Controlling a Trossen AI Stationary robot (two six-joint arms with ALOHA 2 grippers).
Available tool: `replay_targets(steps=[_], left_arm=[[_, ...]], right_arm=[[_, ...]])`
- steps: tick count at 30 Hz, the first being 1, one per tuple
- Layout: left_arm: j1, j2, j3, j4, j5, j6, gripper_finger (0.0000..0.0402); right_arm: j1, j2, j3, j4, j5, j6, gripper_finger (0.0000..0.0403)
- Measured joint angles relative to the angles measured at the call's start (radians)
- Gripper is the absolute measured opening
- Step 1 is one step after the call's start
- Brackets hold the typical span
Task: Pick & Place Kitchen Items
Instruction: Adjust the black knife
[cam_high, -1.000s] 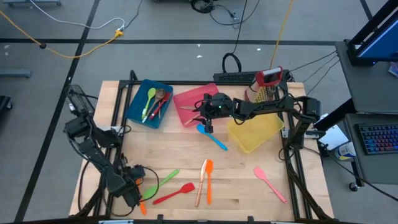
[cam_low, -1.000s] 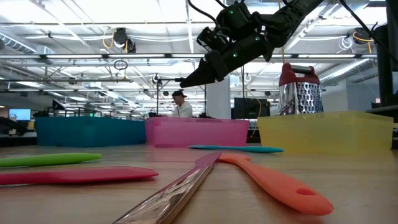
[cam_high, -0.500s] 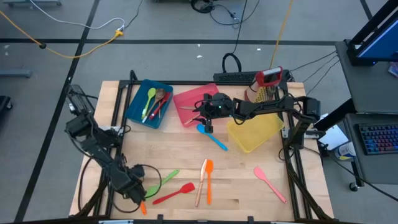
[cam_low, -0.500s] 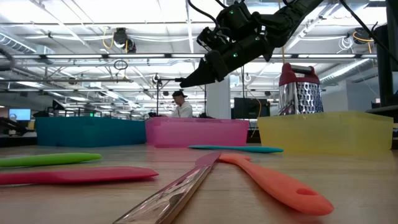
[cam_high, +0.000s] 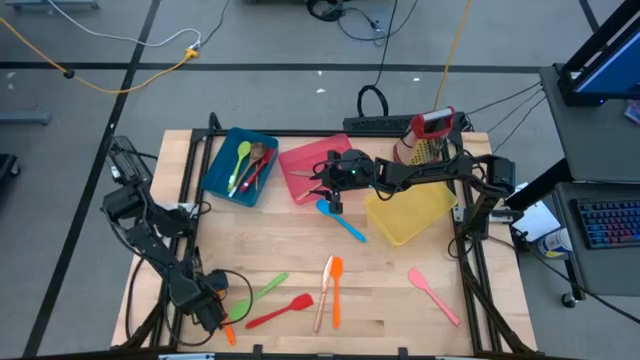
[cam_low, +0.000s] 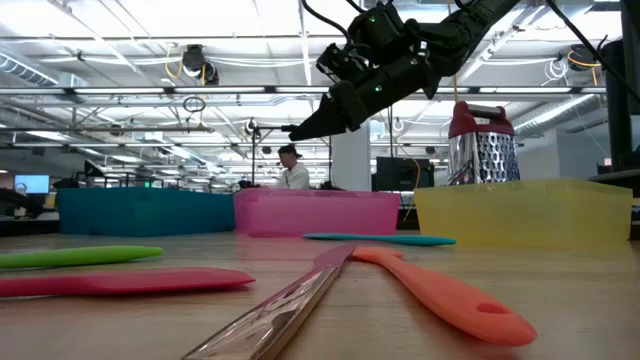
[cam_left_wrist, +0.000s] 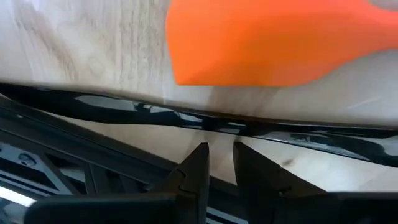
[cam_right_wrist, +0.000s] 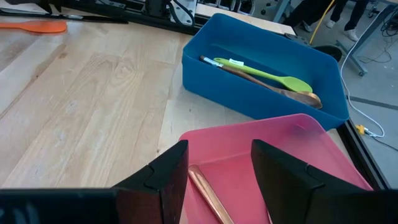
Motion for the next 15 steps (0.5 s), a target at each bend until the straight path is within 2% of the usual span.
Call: replay_targets(steps=[3,15], left_arm=[[0.002,0.000,-0.010,0.011,-0.033,0.003,0.0081],[0.124,0.004,-0.016,-0.047,-0.112,0.235,0.0081]], right_arm=[[0.000,0.000,0.000,0.000,0.000,0.000,0.0169],[0.000,0.000,0.000,0.031,0.000,0.000,0.0169]])
